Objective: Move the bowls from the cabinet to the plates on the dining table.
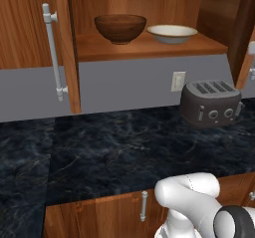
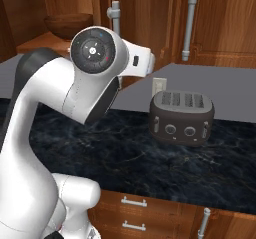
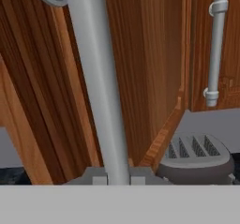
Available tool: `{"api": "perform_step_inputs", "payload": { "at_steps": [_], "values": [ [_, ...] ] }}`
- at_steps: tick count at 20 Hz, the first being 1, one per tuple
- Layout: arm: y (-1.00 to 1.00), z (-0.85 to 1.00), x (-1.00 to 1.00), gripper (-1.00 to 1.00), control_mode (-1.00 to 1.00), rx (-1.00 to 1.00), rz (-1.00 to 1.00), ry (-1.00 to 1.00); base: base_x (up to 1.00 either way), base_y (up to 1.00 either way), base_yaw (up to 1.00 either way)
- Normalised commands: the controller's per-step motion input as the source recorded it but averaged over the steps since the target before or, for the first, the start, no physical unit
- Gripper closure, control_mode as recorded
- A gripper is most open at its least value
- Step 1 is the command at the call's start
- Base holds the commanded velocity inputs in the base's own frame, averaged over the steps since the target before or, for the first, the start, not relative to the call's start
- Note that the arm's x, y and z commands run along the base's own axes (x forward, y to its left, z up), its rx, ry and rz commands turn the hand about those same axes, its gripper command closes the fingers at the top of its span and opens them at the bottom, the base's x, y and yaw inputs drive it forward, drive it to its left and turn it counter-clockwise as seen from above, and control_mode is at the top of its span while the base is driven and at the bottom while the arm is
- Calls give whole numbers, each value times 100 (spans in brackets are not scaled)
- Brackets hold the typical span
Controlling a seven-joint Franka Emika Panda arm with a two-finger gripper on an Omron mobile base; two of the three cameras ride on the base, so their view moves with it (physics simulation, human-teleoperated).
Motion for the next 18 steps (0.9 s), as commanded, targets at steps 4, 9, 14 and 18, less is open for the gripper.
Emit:
{"api": "perform_step_inputs", "payload": {
  "at_steps": [4,9,14,18],
  "values": [
    [2,0,-11,-100,-100,0,0,-1,0,0,0],
    [50,0,-70,-100,-100,-2,0,-5,0,0,0],
    [95,3,-69,-100,-100,-2,1,0,0,0,0],
    [90,17,-62,-100,-100,0,0,1,0,0,0]
  ]
}}
